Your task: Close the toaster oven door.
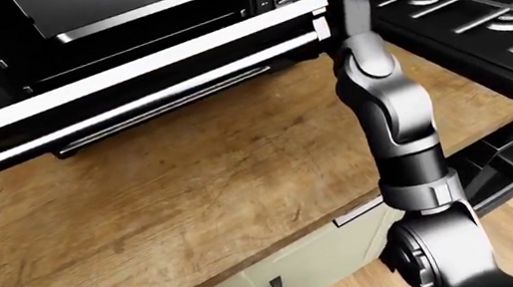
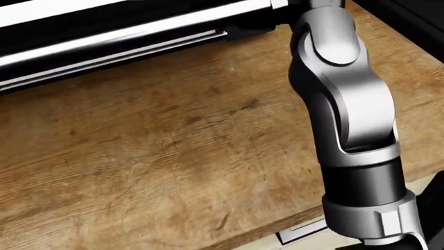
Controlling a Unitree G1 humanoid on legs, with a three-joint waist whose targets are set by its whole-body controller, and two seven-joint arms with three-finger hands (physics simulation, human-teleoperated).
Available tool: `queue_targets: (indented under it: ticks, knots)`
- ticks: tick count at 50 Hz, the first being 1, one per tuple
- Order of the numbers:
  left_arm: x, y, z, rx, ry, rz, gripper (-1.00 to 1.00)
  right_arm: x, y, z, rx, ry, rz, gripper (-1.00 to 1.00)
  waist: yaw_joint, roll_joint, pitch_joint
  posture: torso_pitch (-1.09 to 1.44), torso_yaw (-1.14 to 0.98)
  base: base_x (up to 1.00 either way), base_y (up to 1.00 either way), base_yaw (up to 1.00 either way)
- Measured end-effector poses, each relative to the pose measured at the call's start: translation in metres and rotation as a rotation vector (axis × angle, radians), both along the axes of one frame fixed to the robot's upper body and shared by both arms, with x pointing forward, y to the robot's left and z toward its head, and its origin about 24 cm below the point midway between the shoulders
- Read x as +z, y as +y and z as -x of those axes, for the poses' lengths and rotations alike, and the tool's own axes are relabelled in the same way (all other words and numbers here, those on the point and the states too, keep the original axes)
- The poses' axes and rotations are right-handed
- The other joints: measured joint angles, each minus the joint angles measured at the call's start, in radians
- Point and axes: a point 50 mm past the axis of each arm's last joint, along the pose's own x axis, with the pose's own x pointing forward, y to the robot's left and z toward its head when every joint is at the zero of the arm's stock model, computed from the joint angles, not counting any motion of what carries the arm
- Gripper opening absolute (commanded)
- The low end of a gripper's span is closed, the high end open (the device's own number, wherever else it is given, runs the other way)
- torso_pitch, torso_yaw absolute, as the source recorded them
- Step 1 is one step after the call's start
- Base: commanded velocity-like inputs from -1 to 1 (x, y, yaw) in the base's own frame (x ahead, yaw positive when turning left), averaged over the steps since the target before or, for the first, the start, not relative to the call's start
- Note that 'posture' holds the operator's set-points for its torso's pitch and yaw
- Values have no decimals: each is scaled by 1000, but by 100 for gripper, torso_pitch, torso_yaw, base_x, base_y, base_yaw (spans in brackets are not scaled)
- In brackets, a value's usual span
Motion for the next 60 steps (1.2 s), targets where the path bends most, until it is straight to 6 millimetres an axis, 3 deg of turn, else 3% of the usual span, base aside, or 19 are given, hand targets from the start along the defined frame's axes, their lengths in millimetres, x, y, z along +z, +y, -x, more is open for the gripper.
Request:
queue_targets:
  ticks: [33,44,60]
  knots:
    - [-3,2,3,17,42,-62,100,22,-7,-16,-65,-15,10,100,3,1,7,0,0,0,0,0]
    - [-15,-9,4,-13,71,-76,100,34,-6,-21,-61,-16,21,100,4,1,9,0,0,0,0,0]
    - [-14,-17,16,-41,72,-101,100,48,-6,-34,-63,-32,40,100,7,-4,11,0,0,0,0,0]
